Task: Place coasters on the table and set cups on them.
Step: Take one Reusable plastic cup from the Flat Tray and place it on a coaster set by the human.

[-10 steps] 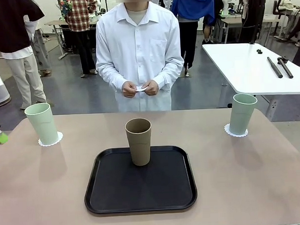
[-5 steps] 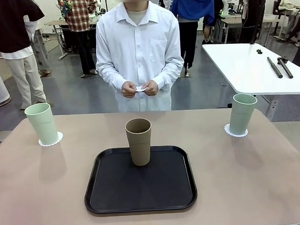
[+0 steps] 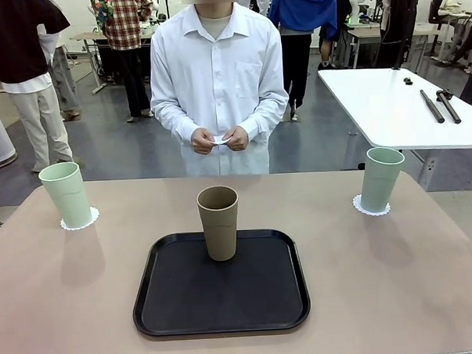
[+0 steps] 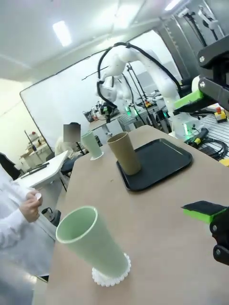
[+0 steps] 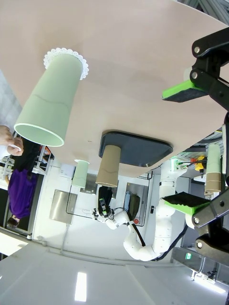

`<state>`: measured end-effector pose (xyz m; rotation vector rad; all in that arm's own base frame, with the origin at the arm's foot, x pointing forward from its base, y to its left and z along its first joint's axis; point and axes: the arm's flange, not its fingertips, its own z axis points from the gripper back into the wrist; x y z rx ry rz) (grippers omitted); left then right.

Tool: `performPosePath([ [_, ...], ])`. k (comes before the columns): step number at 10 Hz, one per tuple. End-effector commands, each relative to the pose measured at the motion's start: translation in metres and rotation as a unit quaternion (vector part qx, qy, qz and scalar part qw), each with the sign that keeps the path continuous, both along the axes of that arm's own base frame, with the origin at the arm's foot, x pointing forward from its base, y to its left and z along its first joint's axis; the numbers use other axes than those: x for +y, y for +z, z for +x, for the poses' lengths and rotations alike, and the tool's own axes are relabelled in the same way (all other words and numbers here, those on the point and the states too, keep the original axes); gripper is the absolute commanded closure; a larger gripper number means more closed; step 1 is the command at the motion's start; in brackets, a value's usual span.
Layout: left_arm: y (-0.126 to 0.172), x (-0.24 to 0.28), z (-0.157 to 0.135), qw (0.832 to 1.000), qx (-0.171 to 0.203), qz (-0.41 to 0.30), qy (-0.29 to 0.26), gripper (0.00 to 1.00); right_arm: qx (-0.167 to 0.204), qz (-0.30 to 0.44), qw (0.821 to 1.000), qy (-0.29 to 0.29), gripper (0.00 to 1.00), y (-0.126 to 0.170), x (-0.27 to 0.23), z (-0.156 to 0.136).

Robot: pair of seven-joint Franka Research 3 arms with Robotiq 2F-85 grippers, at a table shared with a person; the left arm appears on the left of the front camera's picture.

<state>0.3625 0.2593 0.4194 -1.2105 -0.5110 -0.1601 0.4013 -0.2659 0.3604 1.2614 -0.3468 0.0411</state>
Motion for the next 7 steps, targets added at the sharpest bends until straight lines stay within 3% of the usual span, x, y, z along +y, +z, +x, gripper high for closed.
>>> performPosePath([
  [1,0.004,0.011,0.007,0.998,0.053,0.004,0.032,0.00,0.007,0.000,1.000,-0.002,0.00,0.002,0.001,0.001],
  [3,-0.005,0.022,0.002,0.996,0.076,0.007,0.047,0.00,0.007,0.000,1.000,-0.002,0.00,0.002,0.001,0.001],
  [7,-0.024,0.025,-0.014,0.995,0.077,0.002,0.060,0.00,0.007,0.000,1.000,-0.002,0.00,0.002,0.001,0.001],
])
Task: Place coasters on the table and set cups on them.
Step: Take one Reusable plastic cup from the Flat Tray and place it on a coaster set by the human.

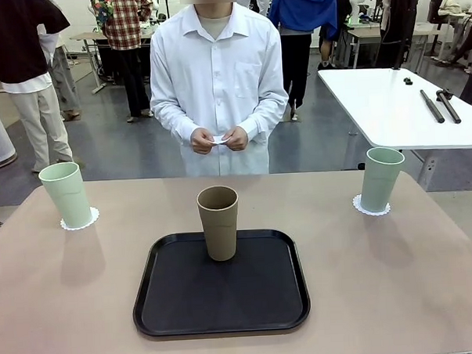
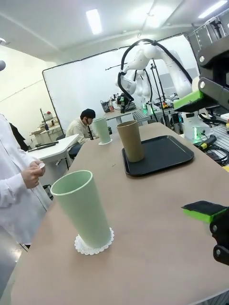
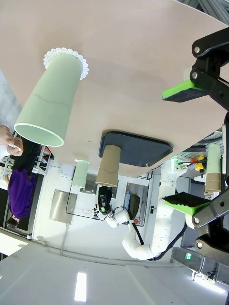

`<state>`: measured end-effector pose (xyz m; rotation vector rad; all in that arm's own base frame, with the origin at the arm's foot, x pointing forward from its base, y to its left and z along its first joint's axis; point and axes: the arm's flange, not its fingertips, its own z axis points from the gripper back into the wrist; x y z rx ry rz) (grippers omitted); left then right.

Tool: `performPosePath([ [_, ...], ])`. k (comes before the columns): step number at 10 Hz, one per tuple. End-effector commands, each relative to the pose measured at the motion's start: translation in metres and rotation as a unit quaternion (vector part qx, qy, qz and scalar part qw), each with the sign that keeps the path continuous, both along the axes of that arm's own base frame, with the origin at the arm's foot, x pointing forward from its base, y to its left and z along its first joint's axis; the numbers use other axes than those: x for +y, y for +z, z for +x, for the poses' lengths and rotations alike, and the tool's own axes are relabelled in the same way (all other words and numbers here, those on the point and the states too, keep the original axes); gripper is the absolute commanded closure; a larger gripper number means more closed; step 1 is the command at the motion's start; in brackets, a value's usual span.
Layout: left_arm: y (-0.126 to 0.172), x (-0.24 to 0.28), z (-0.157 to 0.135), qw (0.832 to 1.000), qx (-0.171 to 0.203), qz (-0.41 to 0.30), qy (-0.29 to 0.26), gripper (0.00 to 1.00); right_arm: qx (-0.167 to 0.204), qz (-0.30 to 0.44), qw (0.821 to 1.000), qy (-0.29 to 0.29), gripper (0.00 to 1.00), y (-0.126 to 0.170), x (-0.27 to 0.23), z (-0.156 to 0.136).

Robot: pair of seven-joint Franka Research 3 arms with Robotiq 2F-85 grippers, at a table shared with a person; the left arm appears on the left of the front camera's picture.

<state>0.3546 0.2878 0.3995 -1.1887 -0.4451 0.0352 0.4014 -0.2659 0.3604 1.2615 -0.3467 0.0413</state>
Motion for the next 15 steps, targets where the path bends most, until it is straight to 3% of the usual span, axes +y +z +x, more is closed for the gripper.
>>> performPosePath([
  [1,-0.008,-0.002,-0.007,1.000,0.007,0.010,0.008,0.00,0.007,0.000,1.000,-0.002,0.00,0.002,0.001,0.001],
  [5,-0.027,0.017,-0.012,0.999,0.027,0.013,0.029,0.00,0.007,0.000,1.000,-0.002,0.00,0.002,0.001,0.001],
  [15,-0.030,0.020,-0.010,0.999,0.031,0.007,0.036,0.00,0.007,0.000,1.000,-0.002,0.00,0.002,0.001,0.001],
])
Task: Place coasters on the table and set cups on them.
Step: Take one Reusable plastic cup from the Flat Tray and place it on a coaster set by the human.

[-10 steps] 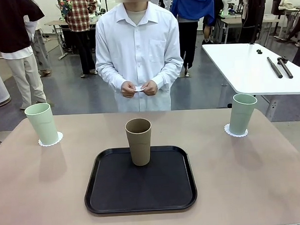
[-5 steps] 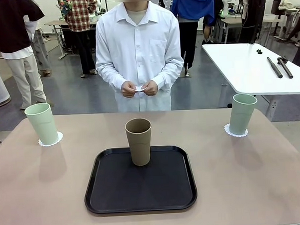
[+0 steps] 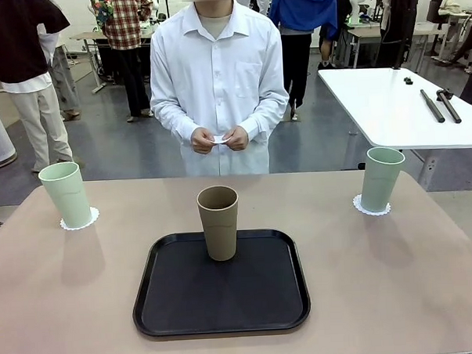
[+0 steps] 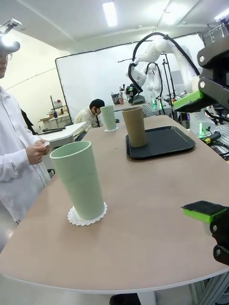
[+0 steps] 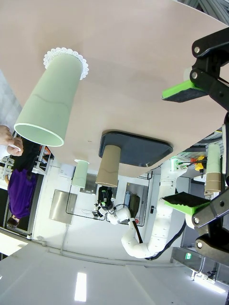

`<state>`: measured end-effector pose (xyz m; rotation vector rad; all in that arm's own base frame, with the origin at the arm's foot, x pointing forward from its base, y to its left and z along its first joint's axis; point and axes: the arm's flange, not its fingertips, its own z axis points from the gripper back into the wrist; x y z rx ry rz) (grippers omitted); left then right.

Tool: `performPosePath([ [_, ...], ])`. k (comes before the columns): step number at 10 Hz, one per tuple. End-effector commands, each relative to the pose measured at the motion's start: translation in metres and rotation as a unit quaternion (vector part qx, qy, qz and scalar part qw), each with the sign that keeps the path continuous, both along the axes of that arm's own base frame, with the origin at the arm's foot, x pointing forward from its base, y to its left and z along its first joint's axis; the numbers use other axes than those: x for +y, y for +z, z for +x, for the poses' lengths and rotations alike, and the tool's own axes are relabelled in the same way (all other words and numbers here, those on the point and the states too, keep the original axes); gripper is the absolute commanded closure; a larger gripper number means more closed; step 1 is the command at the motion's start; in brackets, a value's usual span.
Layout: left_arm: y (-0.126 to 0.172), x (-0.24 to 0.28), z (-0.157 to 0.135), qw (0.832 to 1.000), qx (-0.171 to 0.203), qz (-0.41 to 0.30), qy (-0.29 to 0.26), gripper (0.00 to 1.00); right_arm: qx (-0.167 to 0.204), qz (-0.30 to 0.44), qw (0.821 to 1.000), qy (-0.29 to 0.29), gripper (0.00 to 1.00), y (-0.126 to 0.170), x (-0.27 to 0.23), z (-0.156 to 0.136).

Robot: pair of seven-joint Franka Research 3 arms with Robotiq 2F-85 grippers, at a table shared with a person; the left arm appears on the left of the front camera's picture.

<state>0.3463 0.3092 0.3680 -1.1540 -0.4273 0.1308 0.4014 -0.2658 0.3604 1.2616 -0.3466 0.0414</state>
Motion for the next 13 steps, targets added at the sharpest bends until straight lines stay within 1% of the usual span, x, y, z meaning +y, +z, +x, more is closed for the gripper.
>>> performPosePath([
  [1,0.0013,-0.0010,-0.0022,1.000,-0.002,-0.001,0.001,0.00,0.007,-0.001,1.000,-0.002,0.00,0.0020,0.0006,0.0006],
  [13,0.0013,-0.0010,-0.0022,1.000,-0.002,-0.001,0.001,0.00,0.007,-0.001,1.000,-0.002,0.00,0.0020,0.0006,0.0006],
])
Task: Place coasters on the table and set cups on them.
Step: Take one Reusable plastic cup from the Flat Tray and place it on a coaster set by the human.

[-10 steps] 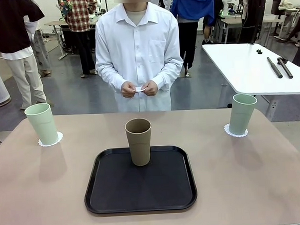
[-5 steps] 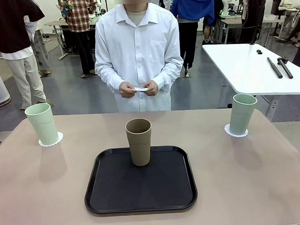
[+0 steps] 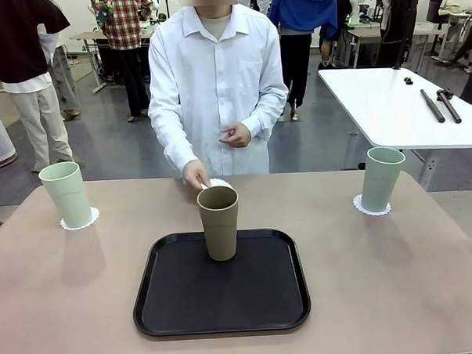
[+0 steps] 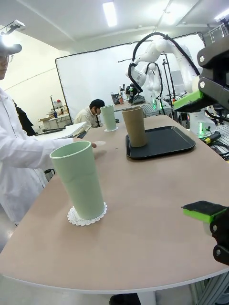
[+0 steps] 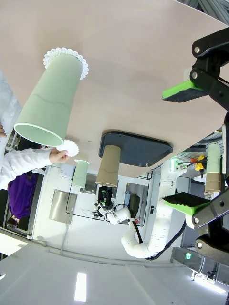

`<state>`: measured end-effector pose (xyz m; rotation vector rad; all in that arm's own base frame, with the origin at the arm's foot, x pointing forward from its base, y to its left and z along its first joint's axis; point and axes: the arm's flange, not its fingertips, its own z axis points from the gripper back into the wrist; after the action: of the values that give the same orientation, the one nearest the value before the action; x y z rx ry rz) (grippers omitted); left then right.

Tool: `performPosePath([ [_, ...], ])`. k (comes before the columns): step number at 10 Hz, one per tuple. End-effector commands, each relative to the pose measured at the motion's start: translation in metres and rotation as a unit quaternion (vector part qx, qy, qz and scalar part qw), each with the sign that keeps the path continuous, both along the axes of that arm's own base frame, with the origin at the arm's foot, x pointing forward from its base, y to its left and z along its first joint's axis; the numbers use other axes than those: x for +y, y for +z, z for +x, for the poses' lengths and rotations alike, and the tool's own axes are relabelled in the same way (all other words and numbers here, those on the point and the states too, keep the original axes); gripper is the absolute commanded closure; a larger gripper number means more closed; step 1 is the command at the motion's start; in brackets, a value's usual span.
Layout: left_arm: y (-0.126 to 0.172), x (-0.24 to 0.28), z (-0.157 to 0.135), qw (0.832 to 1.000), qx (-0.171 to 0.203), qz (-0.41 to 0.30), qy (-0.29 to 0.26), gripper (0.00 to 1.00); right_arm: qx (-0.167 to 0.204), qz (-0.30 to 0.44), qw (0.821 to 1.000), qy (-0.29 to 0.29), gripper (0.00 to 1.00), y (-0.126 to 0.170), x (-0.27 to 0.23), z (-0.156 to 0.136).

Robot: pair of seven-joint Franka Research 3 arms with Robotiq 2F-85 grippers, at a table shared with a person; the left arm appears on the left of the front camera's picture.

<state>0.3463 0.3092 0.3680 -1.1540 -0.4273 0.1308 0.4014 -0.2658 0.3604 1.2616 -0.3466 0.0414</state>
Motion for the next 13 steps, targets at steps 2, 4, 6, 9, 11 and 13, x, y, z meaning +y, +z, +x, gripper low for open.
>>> performPosePath([
  [2,0.0014,-0.0010,-0.0022,1.000,-0.002,-0.001,0.001,0.00,0.007,-0.001,1.000,-0.002,0.00,0.0020,0.0006,0.0006],
  [4,0.0014,-0.0010,-0.0022,1.000,-0.002,-0.001,0.001,0.00,0.007,-0.001,1.000,-0.002,0.00,0.0020,0.0006,0.0006],
  [6,0.0014,-0.0010,-0.0022,1.000,-0.002,-0.001,0.001,0.00,0.007,-0.001,1.000,-0.002,0.00,0.0020,0.0006,0.0006],
  [9,0.0014,-0.0010,-0.0022,1.000,-0.002,-0.001,0.001,0.00,0.007,-0.001,1.000,-0.002,0.00,0.0020,0.0006,0.0006],
  [11,0.0014,-0.0010,-0.0022,1.000,-0.002,-0.001,0.001,0.00,0.007,-0.001,1.000,-0.002,0.00,0.0020,0.0006,0.0006],
  [13,0.0014,-0.0010,-0.0022,1.000,-0.002,-0.001,0.001,0.00,0.007,-0.001,1.000,-0.002,0.00,0.0020,0.0006,0.0006],
])
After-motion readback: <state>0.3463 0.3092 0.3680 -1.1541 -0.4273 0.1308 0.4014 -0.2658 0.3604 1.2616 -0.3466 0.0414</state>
